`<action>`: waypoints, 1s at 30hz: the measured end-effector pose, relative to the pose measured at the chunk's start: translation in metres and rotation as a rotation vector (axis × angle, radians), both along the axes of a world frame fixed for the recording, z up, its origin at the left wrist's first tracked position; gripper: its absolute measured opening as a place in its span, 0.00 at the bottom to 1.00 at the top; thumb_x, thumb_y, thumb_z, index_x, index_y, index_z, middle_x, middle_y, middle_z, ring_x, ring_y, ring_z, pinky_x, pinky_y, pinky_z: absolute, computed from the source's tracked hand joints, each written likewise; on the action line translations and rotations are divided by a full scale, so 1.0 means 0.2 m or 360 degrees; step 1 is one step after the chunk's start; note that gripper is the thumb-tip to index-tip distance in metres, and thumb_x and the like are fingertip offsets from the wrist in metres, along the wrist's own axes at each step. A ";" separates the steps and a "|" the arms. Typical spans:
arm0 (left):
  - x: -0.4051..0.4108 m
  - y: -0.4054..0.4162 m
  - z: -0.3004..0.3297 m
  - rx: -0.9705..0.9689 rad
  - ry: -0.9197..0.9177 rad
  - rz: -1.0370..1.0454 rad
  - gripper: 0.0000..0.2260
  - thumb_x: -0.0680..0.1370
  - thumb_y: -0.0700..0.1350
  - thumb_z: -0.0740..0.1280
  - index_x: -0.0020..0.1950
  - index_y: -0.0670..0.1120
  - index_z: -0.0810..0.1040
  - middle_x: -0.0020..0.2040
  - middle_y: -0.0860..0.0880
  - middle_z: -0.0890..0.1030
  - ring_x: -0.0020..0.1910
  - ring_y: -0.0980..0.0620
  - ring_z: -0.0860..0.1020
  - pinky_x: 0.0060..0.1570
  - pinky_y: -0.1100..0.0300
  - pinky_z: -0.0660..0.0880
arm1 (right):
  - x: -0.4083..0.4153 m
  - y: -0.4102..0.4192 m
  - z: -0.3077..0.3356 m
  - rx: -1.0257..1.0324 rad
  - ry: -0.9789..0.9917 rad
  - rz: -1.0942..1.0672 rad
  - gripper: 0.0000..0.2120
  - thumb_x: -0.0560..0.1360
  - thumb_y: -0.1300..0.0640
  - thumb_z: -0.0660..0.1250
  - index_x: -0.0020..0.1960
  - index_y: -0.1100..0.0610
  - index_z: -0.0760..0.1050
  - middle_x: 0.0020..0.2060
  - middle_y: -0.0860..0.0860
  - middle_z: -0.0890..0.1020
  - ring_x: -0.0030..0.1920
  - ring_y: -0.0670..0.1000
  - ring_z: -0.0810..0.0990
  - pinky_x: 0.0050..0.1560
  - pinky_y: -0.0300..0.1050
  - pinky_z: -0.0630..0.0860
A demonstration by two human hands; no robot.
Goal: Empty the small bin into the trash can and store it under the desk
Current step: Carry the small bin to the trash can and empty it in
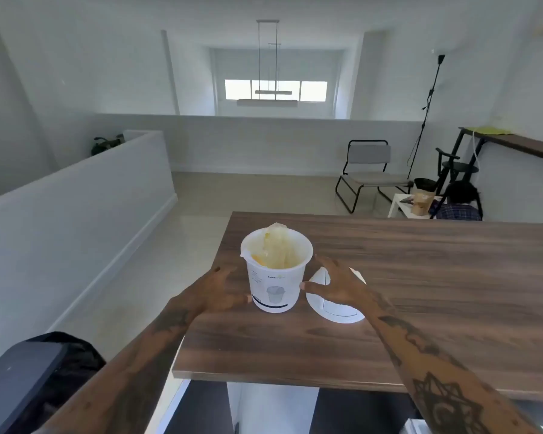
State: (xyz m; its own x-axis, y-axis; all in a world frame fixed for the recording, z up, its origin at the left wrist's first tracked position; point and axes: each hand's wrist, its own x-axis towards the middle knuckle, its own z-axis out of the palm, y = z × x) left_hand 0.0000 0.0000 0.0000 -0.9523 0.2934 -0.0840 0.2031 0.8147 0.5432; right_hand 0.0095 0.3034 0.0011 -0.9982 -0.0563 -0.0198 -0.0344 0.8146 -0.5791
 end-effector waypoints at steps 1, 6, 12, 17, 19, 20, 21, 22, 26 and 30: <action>-0.02 0.02 -0.01 0.0077 -0.0001 -0.0001 0.46 0.69 0.66 0.74 0.82 0.56 0.57 0.80 0.50 0.66 0.76 0.48 0.69 0.72 0.47 0.70 | -0.02 0.00 0.00 -0.0029 -0.0006 0.0021 0.42 0.68 0.34 0.70 0.76 0.47 0.60 0.76 0.50 0.64 0.75 0.53 0.62 0.65 0.47 0.62; -0.08 0.11 -0.04 0.0356 -0.0022 0.0073 0.49 0.66 0.59 0.80 0.81 0.58 0.57 0.79 0.53 0.67 0.76 0.50 0.68 0.73 0.45 0.69 | -0.11 0.01 -0.05 -0.0109 -0.0080 0.0109 0.42 0.67 0.35 0.73 0.75 0.47 0.62 0.72 0.49 0.68 0.69 0.53 0.69 0.60 0.45 0.66; -0.13 0.19 -0.06 0.0745 0.0036 0.0067 0.32 0.65 0.46 0.85 0.64 0.62 0.75 0.60 0.65 0.83 0.59 0.68 0.79 0.55 0.71 0.77 | -0.17 0.01 -0.05 -0.0322 -0.0044 0.0241 0.39 0.68 0.41 0.75 0.75 0.46 0.63 0.70 0.47 0.72 0.68 0.51 0.70 0.67 0.48 0.68; -0.17 0.17 -0.04 0.0878 -0.0008 0.0154 0.40 0.63 0.48 0.86 0.72 0.55 0.73 0.66 0.53 0.82 0.66 0.51 0.80 0.66 0.47 0.78 | -0.19 -0.02 0.02 -0.0382 0.0067 0.0304 0.36 0.70 0.46 0.76 0.74 0.47 0.66 0.67 0.47 0.75 0.66 0.51 0.72 0.66 0.53 0.71; -0.16 0.13 0.01 0.0889 0.0008 0.0199 0.45 0.61 0.52 0.86 0.74 0.56 0.69 0.67 0.53 0.80 0.66 0.49 0.79 0.65 0.44 0.78 | -0.21 -0.06 0.07 -0.0385 0.0096 0.0322 0.36 0.70 0.46 0.76 0.74 0.47 0.66 0.68 0.47 0.74 0.67 0.51 0.72 0.67 0.52 0.70; -0.16 0.11 0.04 0.0892 0.0037 0.0218 0.46 0.61 0.53 0.86 0.75 0.57 0.68 0.67 0.55 0.80 0.66 0.50 0.79 0.65 0.45 0.78 | -0.22 -0.09 0.10 -0.0388 0.0103 0.0332 0.37 0.70 0.45 0.76 0.74 0.47 0.65 0.69 0.46 0.74 0.69 0.51 0.71 0.68 0.52 0.69; -0.14 0.07 0.07 0.0895 0.0067 0.0240 0.46 0.60 0.54 0.86 0.75 0.57 0.68 0.67 0.56 0.79 0.65 0.51 0.79 0.64 0.46 0.79 | -0.22 -0.12 0.14 -0.0388 0.0110 0.0347 0.37 0.69 0.44 0.76 0.74 0.47 0.65 0.70 0.46 0.73 0.69 0.50 0.71 0.68 0.50 0.69; -0.13 0.03 0.10 0.0901 0.0089 0.0267 0.46 0.60 0.54 0.85 0.75 0.58 0.68 0.67 0.57 0.79 0.64 0.52 0.79 0.64 0.47 0.79 | -0.23 -0.17 0.17 -0.0391 0.0129 0.0372 0.37 0.69 0.43 0.76 0.74 0.47 0.66 0.70 0.45 0.73 0.69 0.50 0.71 0.66 0.48 0.69; -0.01 -0.24 0.20 0.0930 0.0152 0.0382 0.46 0.62 0.52 0.85 0.76 0.56 0.67 0.69 0.54 0.77 0.65 0.50 0.78 0.64 0.47 0.79 | -0.21 -0.45 0.27 -0.0419 0.0193 0.0525 0.38 0.69 0.42 0.76 0.74 0.44 0.64 0.70 0.44 0.73 0.68 0.46 0.71 0.61 0.41 0.66; 0.19 -0.66 0.23 0.0920 0.0216 0.0524 0.46 0.62 0.53 0.85 0.76 0.55 0.67 0.70 0.54 0.77 0.65 0.49 0.79 0.64 0.46 0.79 | -0.13 -0.89 0.32 -0.0391 0.0141 0.0709 0.38 0.69 0.43 0.76 0.74 0.45 0.65 0.70 0.45 0.73 0.67 0.50 0.73 0.60 0.42 0.69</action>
